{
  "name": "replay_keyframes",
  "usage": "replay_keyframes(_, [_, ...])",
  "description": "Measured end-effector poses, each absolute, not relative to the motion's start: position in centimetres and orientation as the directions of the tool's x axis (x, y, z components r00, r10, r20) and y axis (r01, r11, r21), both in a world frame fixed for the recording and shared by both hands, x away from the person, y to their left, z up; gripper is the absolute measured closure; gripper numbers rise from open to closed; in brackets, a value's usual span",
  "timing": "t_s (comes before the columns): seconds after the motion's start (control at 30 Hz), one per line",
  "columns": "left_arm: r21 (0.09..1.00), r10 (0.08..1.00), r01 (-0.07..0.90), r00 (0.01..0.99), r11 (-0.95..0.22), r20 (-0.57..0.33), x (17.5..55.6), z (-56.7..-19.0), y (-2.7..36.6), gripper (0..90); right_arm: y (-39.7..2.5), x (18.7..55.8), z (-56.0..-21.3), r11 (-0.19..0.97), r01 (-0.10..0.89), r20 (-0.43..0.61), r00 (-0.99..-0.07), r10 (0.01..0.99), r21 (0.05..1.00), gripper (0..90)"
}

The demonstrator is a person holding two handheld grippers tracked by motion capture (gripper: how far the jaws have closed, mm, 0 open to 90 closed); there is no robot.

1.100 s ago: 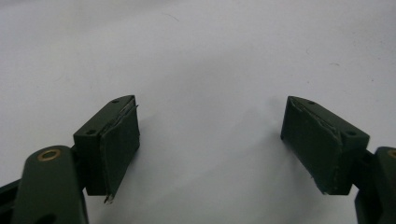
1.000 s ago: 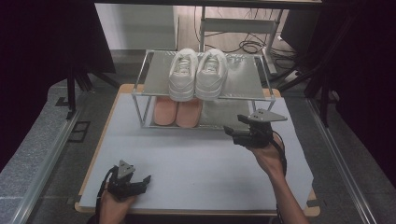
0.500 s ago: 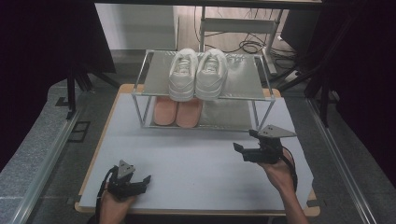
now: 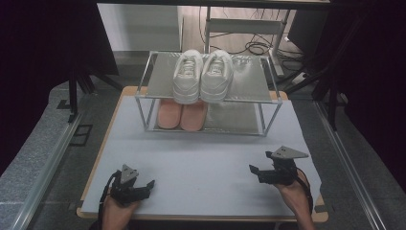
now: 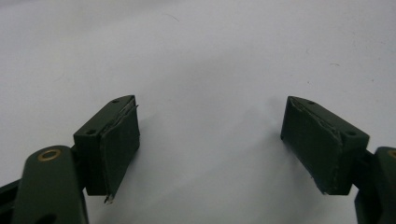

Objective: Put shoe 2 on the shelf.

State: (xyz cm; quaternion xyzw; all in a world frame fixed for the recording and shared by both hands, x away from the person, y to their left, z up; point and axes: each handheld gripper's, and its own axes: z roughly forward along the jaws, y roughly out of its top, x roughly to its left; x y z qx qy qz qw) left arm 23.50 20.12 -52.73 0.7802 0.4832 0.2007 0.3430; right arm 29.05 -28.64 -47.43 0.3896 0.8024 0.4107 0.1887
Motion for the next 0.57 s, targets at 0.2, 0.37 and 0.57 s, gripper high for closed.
replay_keyframes(0.2, [0.729,0.891,0.616,0.453,-0.298,-0.018,23.5,-52.7,20.1,19.6,-29.4,28.4,-50.4,0.401,0.517,-0.002,-0.611,0.792,0.756,11.4])
replay_keyframes(0.37, [0.729,0.891,0.616,0.453,-0.298,-0.018,23.5,-52.7,20.1,19.6,-29.7,28.1,-52.1,0.408,0.549,-0.003,-0.593,0.805,0.729,11.5])
replay_keyframes(0.57, [0.728,0.891,0.617,0.454,-0.299,-0.019,23.5,-52.7,20.1,19.6,-29.6,28.1,-52.2,0.407,0.554,0.001,-0.593,0.805,0.727,11.0])
